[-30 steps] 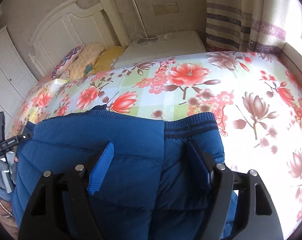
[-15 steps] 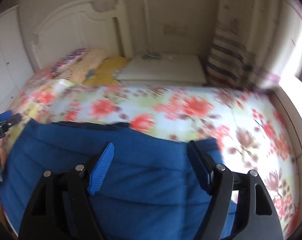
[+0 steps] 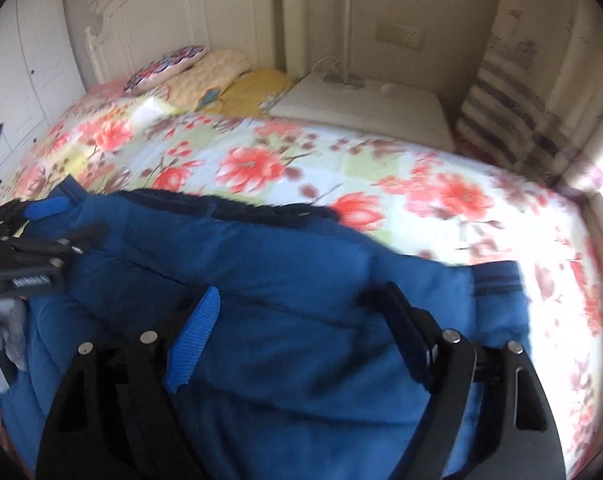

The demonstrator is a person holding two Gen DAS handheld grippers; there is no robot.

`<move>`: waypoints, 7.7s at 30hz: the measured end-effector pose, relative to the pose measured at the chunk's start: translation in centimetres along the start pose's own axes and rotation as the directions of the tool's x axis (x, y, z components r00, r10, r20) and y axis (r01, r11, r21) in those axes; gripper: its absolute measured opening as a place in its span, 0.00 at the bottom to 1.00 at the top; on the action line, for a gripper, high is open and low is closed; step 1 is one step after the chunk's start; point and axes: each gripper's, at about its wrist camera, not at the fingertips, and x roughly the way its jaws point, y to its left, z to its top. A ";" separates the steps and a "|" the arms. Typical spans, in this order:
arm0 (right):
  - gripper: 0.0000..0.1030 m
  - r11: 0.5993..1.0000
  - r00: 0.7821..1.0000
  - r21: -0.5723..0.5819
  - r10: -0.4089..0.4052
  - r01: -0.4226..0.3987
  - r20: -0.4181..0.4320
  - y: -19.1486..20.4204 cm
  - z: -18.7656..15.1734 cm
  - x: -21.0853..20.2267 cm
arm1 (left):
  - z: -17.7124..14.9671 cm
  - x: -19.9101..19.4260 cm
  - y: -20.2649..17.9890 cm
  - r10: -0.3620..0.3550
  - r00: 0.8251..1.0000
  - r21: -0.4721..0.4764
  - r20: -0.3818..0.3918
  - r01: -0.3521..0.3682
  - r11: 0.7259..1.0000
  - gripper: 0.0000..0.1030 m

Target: Fold large clothes

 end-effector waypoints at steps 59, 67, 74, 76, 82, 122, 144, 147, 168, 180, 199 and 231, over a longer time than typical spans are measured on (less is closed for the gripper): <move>0.85 0.998 0.979 -0.031 -0.056 0.063 0.195 5.8 -14.5 -12.2 | -12.1 -13.5 1.8 0.087 0.982 -0.115 0.167 -0.068 0.991 0.96; 0.89 0.984 0.988 -0.161 -0.051 0.074 0.144 9.9 -16.5 -7.4 | -15.9 -10.7 -5.2 0.107 0.985 0.062 0.133 -0.116 0.991 0.96; 0.89 0.987 0.991 -0.132 -0.072 0.087 0.116 7.3 -16.0 -9.1 | -15.9 -11.7 -3.0 0.081 0.995 0.032 0.065 -0.083 0.996 0.96; 0.89 0.991 0.986 -0.070 -0.105 0.115 0.126 5.0 -16.9 -10.5 | -15.9 -12.7 -1.3 0.091 0.993 -0.005 0.073 -0.090 0.996 0.96; 0.90 0.991 0.992 0.128 -0.054 0.039 0.117 -1.8 -20.0 -10.3 | -18.2 -11.8 4.1 0.063 0.997 -0.114 0.053 -0.057 0.992 0.96; 0.93 0.992 0.989 0.116 -0.071 0.055 0.131 0.2 -22.4 -10.7 | -20.2 -13.4 -4.8 0.040 0.995 0.114 0.094 -0.051 0.992 0.96; 0.96 0.837 0.978 0.507 0.163 -0.206 0.128 -3.0 -28.5 -13.3 | -20.5 -13.6 -4.9 0.030 0.994 0.125 0.102 -0.043 0.991 0.96; 0.96 0.802 0.974 0.553 0.178 -0.227 0.141 -2.8 -26.4 -11.5 | -20.5 -13.6 -4.9 0.032 0.994 0.125 0.101 -0.044 0.991 0.96; 0.36 0.744 0.868 0.532 0.127 -0.404 0.481 -3.4 -23.2 -11.5 | -13.4 -16.4 -5.3 -0.043 0.989 0.091 0.139 0.031 0.995 0.96; 0.35 0.822 0.877 0.494 0.013 -0.282 0.480 -4.3 -24.3 -15.9 | -15.3 -12.8 -17.0 0.003 0.990 0.290 0.141 -0.044 0.956 0.96; 0.41 0.413 0.848 -0.741 -0.222 0.529 0.482 37.1 -23.8 -7.4 | -17.3 -26.1 16.2 0.052 0.934 -0.353 0.353 0.082 0.932 0.96; 0.45 0.377 0.783 -0.698 -0.145 0.609 0.605 38.2 -27.5 -11.4 | -6.4 -10.7 0.8 0.004 0.999 0.298 -0.049 0.011 0.955 0.96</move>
